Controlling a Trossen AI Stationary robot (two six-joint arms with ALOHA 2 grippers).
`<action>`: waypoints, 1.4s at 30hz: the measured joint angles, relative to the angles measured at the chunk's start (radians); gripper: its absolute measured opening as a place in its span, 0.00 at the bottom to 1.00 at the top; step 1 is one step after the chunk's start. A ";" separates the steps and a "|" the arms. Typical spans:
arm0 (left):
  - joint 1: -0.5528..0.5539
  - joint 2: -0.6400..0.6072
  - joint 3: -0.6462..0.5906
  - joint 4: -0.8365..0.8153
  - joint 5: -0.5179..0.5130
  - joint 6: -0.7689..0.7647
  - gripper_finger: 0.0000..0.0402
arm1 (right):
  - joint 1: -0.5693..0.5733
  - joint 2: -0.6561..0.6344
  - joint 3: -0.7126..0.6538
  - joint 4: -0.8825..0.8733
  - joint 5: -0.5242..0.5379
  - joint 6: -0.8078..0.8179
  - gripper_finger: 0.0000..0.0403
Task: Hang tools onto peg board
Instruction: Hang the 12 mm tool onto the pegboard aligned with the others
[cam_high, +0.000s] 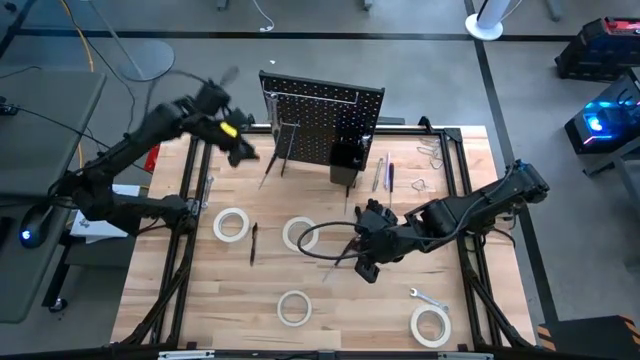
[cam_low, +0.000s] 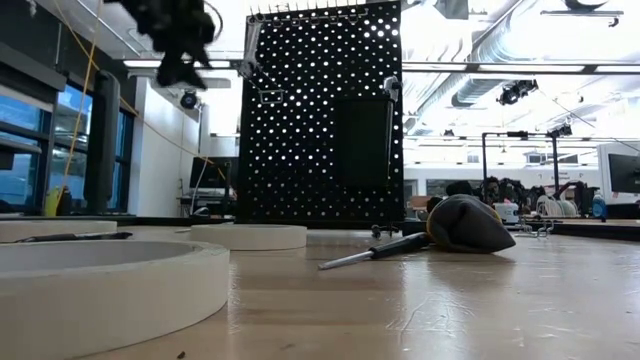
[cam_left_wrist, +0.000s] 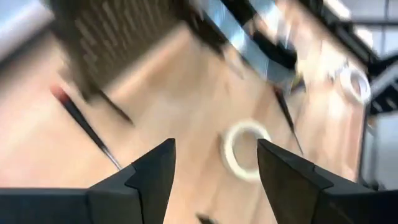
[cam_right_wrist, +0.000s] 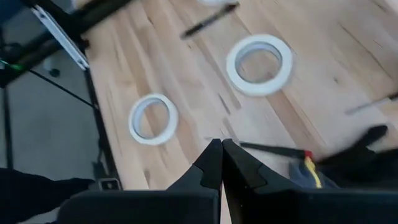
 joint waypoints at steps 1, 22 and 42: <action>-0.024 -0.015 -0.050 0.003 0.002 -0.014 0.53 | 0.004 0.000 0.000 -0.015 0.000 0.007 0.00; -0.280 -0.168 -0.685 0.208 -0.772 -0.758 0.04 | -0.138 0.001 0.000 -0.219 0.075 -0.003 0.00; -0.377 0.152 -0.715 0.192 -1.108 -1.969 0.00 | -0.464 0.002 -0.095 -0.071 -0.391 -0.553 0.00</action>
